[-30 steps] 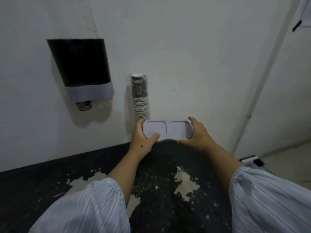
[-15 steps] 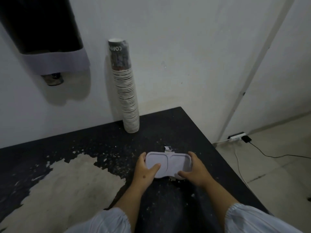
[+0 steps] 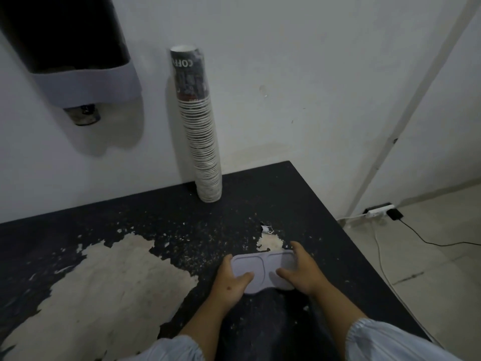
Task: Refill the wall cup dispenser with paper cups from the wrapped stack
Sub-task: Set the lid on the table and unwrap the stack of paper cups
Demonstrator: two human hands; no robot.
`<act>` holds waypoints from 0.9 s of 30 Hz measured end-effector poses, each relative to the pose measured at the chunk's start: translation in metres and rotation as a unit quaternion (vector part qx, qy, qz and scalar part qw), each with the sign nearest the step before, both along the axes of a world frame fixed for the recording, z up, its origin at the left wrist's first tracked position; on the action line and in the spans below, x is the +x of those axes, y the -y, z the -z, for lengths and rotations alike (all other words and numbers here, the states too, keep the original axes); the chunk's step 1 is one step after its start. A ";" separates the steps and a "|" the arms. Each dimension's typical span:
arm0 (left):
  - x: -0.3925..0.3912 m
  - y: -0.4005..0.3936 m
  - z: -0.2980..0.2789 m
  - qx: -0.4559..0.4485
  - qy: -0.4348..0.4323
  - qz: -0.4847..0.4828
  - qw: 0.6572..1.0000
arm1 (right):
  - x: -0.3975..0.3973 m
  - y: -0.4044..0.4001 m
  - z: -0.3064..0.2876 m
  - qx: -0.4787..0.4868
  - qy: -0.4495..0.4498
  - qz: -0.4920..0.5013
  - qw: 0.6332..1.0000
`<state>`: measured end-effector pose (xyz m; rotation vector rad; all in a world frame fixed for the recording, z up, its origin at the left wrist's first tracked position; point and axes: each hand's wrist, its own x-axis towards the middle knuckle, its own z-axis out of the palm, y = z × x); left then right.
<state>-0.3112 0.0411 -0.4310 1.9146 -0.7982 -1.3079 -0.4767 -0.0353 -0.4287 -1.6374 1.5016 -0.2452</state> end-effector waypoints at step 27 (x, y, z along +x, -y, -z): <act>0.144 0.117 -0.103 -0.169 0.154 -0.001 0.973 | 0.168 0.119 -0.104 -0.170 0.086 -0.131 0.973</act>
